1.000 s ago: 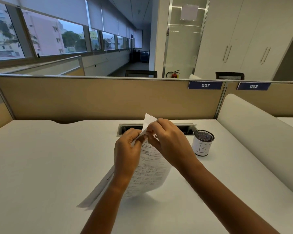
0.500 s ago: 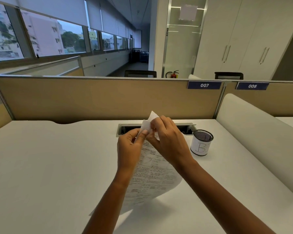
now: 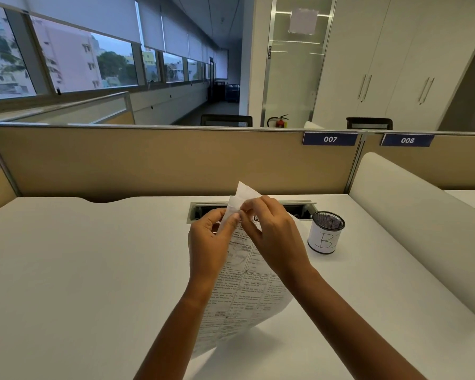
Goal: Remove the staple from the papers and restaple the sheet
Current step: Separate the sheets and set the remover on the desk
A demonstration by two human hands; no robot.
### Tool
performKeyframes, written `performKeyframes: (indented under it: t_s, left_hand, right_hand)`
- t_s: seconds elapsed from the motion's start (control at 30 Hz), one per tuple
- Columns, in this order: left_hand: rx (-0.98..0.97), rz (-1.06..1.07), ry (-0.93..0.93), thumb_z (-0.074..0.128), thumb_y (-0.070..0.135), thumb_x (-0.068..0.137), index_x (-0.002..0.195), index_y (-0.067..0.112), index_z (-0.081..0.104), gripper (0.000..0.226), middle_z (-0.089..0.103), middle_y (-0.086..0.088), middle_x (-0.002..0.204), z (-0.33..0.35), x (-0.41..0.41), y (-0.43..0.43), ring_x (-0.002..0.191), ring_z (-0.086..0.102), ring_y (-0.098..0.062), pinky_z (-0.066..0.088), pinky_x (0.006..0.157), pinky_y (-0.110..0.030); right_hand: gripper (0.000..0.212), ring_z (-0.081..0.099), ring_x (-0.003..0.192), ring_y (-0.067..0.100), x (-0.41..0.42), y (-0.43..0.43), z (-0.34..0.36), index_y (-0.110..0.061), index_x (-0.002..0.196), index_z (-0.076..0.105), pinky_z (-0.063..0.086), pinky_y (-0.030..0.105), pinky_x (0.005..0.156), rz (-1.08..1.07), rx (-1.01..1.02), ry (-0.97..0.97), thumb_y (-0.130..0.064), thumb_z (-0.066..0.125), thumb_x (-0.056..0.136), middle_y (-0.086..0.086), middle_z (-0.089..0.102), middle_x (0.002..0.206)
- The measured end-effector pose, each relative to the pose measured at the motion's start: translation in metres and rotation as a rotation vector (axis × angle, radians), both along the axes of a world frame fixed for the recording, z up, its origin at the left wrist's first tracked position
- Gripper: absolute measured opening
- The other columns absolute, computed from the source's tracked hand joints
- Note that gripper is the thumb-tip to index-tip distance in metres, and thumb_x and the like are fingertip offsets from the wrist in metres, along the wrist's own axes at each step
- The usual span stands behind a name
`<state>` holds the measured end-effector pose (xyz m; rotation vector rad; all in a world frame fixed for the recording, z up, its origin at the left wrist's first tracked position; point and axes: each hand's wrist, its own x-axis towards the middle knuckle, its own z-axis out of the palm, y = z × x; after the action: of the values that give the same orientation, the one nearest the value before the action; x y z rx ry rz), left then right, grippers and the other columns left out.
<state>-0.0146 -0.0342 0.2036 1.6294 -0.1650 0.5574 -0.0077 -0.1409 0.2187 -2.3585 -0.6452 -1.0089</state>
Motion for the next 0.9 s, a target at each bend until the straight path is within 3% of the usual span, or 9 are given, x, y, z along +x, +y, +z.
performKeyframes:
  t_s: [0.13, 0.2, 0.27, 0.33, 0.47, 0.6, 0.67, 0.77, 0.9]
  left_hand:
    - [0.107, 0.078, -0.096, 0.057, 0.021, 0.083, 0.088, 0.017, 0.065, 0.01, 0.067, -0.001, 0.078, -0.004, 0.002, -0.003, 0.072, 0.065, -0.019, 0.057, 0.061, -0.026]
    - [0.205, 0.167, -0.199, 0.059, 0.018, 0.083, 0.091, 0.009, 0.066, 0.014, 0.067, -0.008, 0.082, -0.006, 0.003, -0.006, 0.071, 0.063, -0.018, 0.055, 0.063, -0.023]
    - [0.318, 0.242, -0.304, 0.061, 0.014, 0.082, 0.089, 0.005, 0.066, 0.013, 0.068, -0.012, 0.08, -0.008, 0.003, -0.008, 0.067, 0.06, -0.016, 0.05, 0.061, -0.017]
    - [0.423, 0.292, -0.357, 0.064, 0.01, 0.079, 0.088, 0.002, 0.066, 0.012, 0.069, -0.016, 0.08, -0.009, 0.005, -0.009, 0.068, 0.062, -0.02, 0.052, 0.064, -0.023]
    - [0.473, 0.388, -0.401, 0.066, 0.005, 0.078, 0.087, -0.001, 0.066, 0.011, 0.069, -0.019, 0.08, -0.01, 0.013, -0.007, 0.068, 0.065, -0.027, 0.054, 0.063, -0.028]
    - [0.292, 0.444, -0.359, 0.057, 0.012, 0.085, 0.087, 0.0, 0.063, 0.013, 0.065, -0.019, 0.083, -0.014, 0.023, 0.001, 0.073, 0.063, -0.026, 0.056, 0.061, -0.03]
    - [0.095, 0.455, -0.27, 0.055, 0.016, 0.087, 0.085, 0.003, 0.062, 0.015, 0.065, -0.014, 0.082, -0.018, 0.03, 0.008, 0.074, 0.062, -0.026, 0.058, 0.063, -0.033]
    - [-0.187, 0.399, -0.128, 0.052, 0.022, 0.088, 0.082, 0.012, 0.058, 0.013, 0.062, -0.002, 0.079, -0.023, 0.039, 0.016, 0.071, 0.061, -0.017, 0.053, 0.054, -0.008]
    - [-0.305, 0.382, -0.055, 0.051, 0.023, 0.088, 0.082, 0.014, 0.055, 0.011, 0.06, 0.002, 0.078, -0.033, 0.049, 0.021, 0.07, 0.06, -0.011, 0.05, 0.051, -0.004]
  right_hand:
    - [0.014, 0.057, 0.074, 0.025, 0.003, 0.003, 0.002, 0.002, 0.085, 0.06, 0.041, 0.024, 0.06, -0.047, -0.011, 0.038, -0.012, 0.06, 0.086, 0.017, 0.065, 0.084]
    - [0.015, 0.048, 0.077, 0.016, 0.005, 0.004, 0.002, -0.001, 0.089, 0.057, 0.03, 0.015, 0.066, -0.049, 0.039, 0.094, -0.015, 0.052, 0.091, 0.015, 0.063, 0.092]
    - [0.014, 0.042, 0.078, 0.012, 0.008, 0.004, 0.003, -0.004, 0.089, 0.055, 0.026, 0.015, 0.062, -0.055, 0.087, 0.168, -0.017, 0.049, 0.092, 0.01, 0.059, 0.092]
    - [0.012, 0.045, 0.075, 0.012, 0.01, 0.004, 0.005, -0.007, 0.088, 0.056, 0.029, 0.018, 0.053, -0.035, 0.158, 0.299, -0.018, 0.052, 0.09, 0.004, 0.056, 0.085]
    - [0.011, 0.054, 0.065, 0.015, 0.014, 0.0, 0.002, -0.005, 0.078, 0.06, 0.043, 0.021, 0.056, 0.028, 0.307, 0.51, -0.013, 0.056, 0.085, 0.005, 0.061, 0.071]
    - [0.017, 0.049, 0.054, 0.003, 0.03, -0.02, -0.018, -0.012, 0.067, 0.054, 0.039, 0.004, 0.045, -0.031, 0.338, 0.577, -0.009, 0.057, 0.083, -0.009, 0.054, 0.06]
    - [0.022, 0.051, 0.055, 0.009, 0.043, -0.036, -0.034, -0.014, 0.061, 0.053, 0.038, 0.007, 0.046, -0.098, 0.369, 0.631, -0.008, 0.057, 0.083, -0.003, 0.057, 0.06]
    - [0.02, 0.056, 0.062, 0.02, 0.065, -0.063, -0.062, -0.006, 0.065, 0.063, 0.047, 0.026, 0.061, -0.216, 0.457, 0.704, -0.005, 0.053, 0.083, 0.011, 0.062, 0.066]
    - [0.02, 0.056, 0.067, 0.025, 0.095, -0.098, -0.09, 0.005, 0.07, 0.066, 0.044, 0.032, 0.061, -0.323, 0.618, 0.757, 0.002, 0.051, 0.083, 0.017, 0.06, 0.067]
